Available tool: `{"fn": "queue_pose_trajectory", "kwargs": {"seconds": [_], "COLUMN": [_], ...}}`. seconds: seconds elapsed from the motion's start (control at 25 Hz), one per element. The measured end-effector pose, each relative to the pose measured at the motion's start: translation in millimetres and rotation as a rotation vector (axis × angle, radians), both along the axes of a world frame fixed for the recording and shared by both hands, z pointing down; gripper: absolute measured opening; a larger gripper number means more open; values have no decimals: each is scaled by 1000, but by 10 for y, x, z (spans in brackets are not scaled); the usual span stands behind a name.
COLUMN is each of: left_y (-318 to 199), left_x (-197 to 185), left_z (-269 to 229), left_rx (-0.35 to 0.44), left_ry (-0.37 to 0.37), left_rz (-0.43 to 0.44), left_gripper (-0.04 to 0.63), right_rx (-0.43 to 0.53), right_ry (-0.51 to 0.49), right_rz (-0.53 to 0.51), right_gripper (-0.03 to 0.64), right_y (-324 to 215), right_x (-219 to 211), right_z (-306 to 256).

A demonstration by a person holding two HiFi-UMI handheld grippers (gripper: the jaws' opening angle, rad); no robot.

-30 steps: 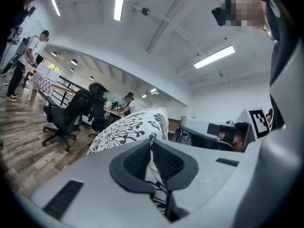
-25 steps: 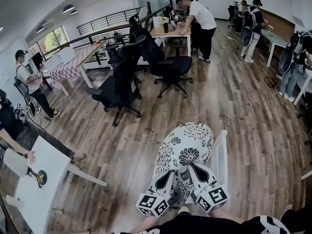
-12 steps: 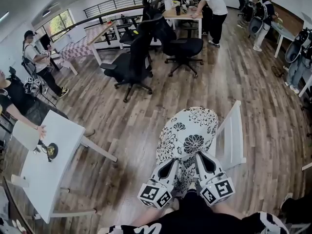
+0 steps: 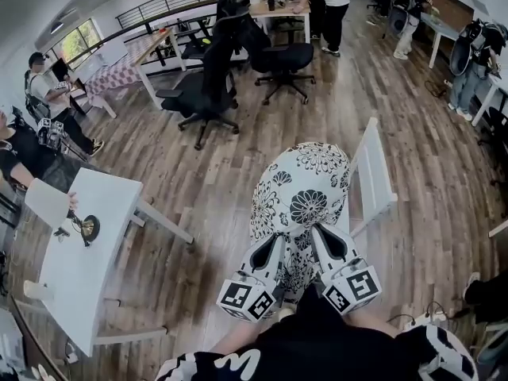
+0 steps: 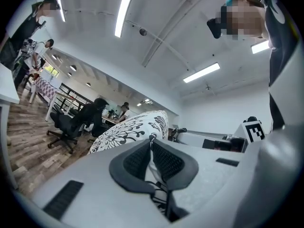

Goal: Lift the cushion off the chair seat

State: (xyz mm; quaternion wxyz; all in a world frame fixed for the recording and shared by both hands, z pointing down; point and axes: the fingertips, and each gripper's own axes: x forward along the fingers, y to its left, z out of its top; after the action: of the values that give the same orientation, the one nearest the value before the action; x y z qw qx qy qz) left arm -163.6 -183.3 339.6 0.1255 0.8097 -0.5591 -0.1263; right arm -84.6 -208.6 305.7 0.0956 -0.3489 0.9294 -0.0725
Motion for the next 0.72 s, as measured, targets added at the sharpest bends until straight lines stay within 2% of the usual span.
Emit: {"fn": "queue_pose_trajectory", "kwargs": {"seconds": [0.24,0.44,0.72], "left_y": [388,621,694], "left_x": [58,105,111], "left_z": [-2,-71,-123], "left_rx": [34,26,27], "left_ry": [-9,12,33], "left_rz": [32,50,54], "left_gripper": [17,17,17], "right_rx": [56,50,31], "right_ry": [-7,-8,6], "right_rz": [63,98,93], "right_gripper": [21,21,21], "right_y": [457,700,780], "right_x": [113,206,207], "right_z": [-68,-157,-153]}}
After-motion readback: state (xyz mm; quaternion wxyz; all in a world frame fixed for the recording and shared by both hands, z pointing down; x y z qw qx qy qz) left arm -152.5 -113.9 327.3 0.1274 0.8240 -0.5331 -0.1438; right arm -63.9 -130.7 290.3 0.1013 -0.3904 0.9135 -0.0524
